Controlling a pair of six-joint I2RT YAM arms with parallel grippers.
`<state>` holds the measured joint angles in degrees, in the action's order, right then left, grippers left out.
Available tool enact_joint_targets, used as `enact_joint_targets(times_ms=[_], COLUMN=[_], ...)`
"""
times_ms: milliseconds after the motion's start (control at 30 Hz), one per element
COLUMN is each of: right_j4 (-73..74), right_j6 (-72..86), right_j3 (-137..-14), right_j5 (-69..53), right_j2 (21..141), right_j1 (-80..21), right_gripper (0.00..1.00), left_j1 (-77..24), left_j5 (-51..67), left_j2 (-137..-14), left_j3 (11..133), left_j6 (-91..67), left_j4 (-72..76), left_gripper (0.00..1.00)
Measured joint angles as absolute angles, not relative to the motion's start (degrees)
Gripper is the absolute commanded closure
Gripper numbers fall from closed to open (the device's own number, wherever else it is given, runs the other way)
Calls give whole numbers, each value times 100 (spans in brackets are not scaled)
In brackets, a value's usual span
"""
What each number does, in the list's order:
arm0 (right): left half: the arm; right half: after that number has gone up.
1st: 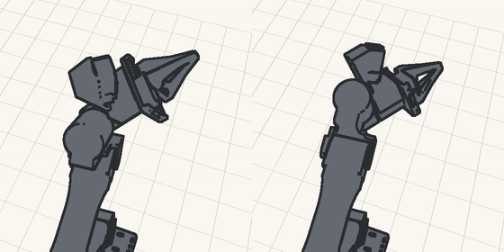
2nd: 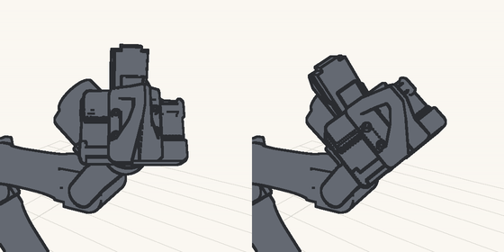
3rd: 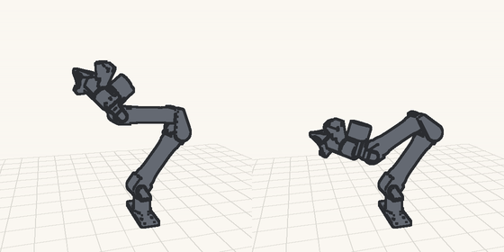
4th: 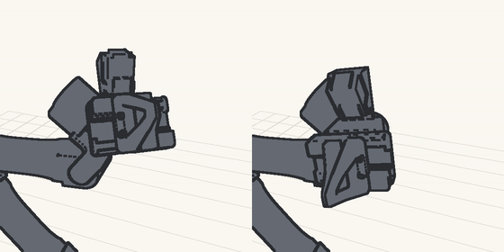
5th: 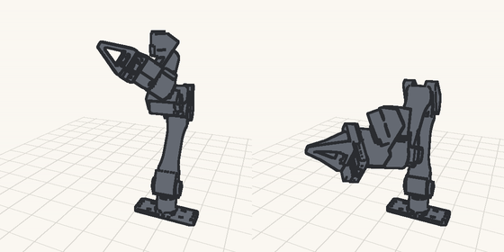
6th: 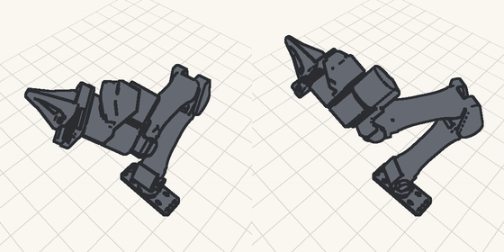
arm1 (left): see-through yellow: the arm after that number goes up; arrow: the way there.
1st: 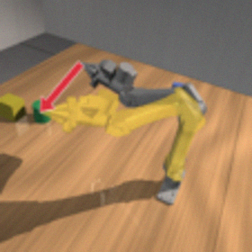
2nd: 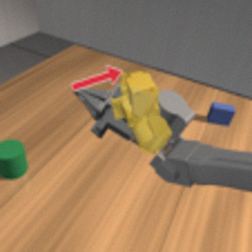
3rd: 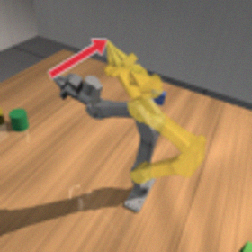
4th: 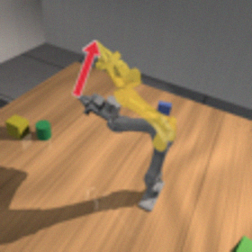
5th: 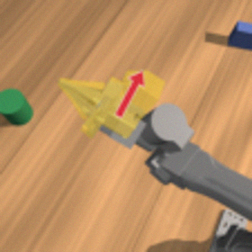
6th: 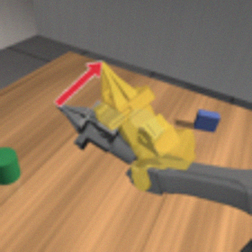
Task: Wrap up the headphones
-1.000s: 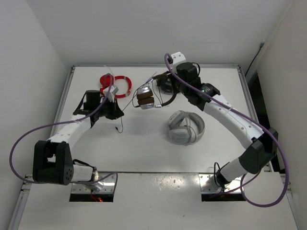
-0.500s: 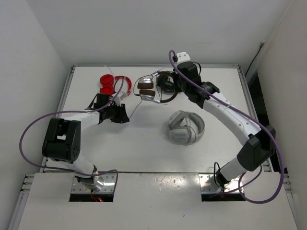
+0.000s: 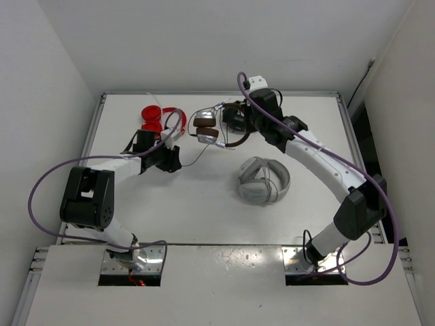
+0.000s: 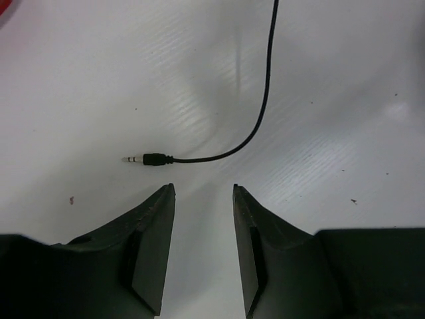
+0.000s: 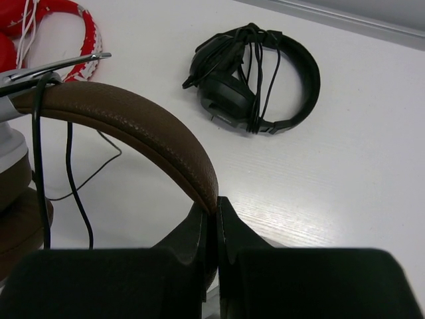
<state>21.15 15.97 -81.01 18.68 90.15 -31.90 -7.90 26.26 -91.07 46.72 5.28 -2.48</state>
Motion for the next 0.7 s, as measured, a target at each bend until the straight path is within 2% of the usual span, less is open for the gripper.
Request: enact_joint_targets(times_ms=[333,700], right_j4=[2145,2178], right_j6=[1693,1697], right_j3=[-8101,-8103], right_j5=[1682,1566], right_j2=[9174,9220], right_j1=[-3162,-3076], right_gripper=[100,100], left_j1=[-819,-775], left_j5=[2633,3487], left_j2=[-9260,-10750], left_j3=[4864,6759], left_j6=[2180,3809], left_j4=[-316,-1754], left_gripper=[54,57])
